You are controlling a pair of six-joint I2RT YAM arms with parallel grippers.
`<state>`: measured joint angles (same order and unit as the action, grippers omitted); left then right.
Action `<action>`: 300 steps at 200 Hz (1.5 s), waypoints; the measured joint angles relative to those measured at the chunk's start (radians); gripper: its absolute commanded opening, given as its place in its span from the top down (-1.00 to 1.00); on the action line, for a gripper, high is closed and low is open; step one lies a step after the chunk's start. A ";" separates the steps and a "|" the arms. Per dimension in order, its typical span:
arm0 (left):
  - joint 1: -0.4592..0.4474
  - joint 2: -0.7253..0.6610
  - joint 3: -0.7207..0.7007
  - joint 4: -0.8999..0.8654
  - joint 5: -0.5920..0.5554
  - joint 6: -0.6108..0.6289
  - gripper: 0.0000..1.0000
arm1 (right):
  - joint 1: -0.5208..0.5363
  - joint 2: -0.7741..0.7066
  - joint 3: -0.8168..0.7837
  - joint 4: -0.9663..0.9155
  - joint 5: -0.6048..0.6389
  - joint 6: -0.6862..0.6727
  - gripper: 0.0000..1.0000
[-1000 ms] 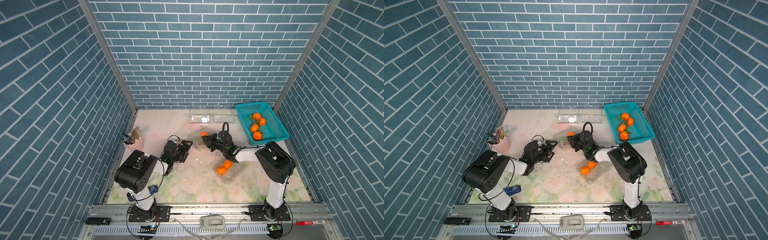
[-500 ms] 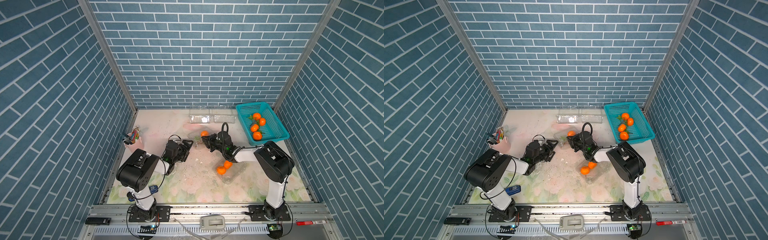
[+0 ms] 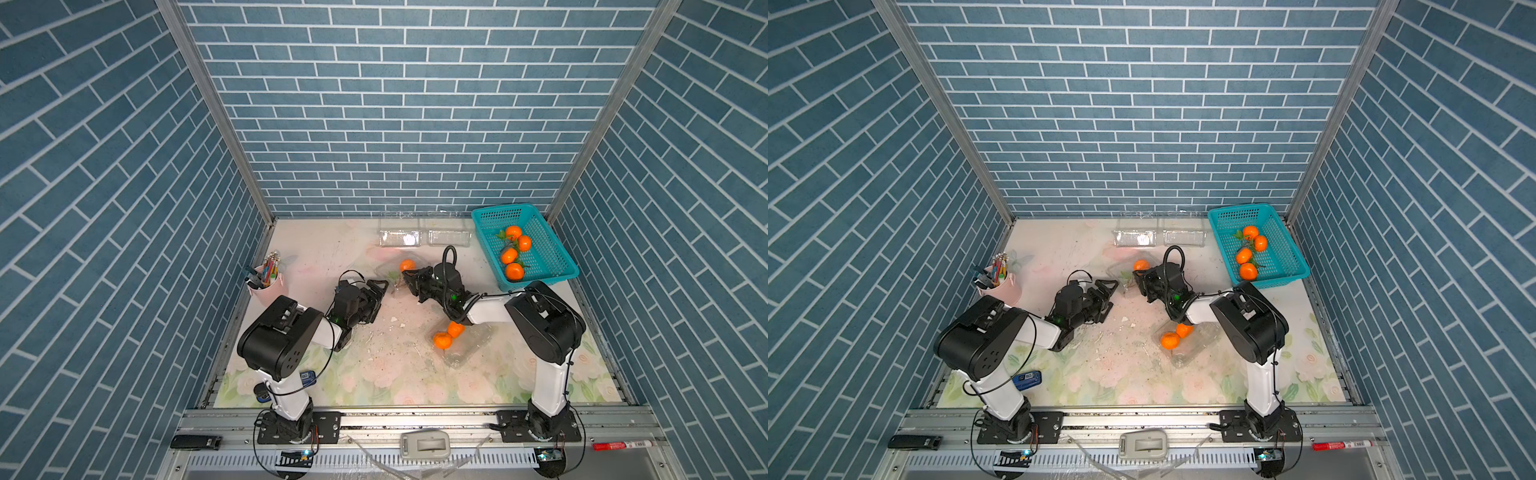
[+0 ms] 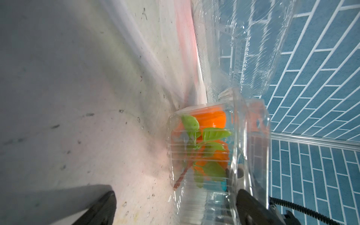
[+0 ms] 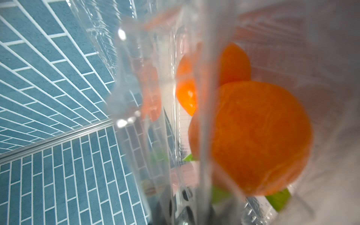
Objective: Take oranges out of containers
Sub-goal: Open the packing box at the center of the board.
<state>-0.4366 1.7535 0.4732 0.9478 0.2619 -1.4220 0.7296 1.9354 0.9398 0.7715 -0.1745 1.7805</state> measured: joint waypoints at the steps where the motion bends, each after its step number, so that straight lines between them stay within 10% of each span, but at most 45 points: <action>1: 0.000 0.000 0.000 0.000 0.000 0.000 -0.94 | 0.000 0.000 0.000 0.001 0.000 0.001 0.49; 189: -0.021 -0.022 0.010 -0.067 0.007 0.025 -0.93 | 0.098 0.005 0.082 0.008 -0.008 0.122 0.42; 300: 0.104 -0.129 0.033 -0.308 0.078 0.119 -0.95 | 0.012 -0.063 0.261 -0.307 -0.187 -0.207 -0.12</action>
<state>-0.3328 1.6249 0.5064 0.6395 0.3397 -1.3025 0.7414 1.8725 1.2003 0.4644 -0.3618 1.5734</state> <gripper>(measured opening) 0.974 0.546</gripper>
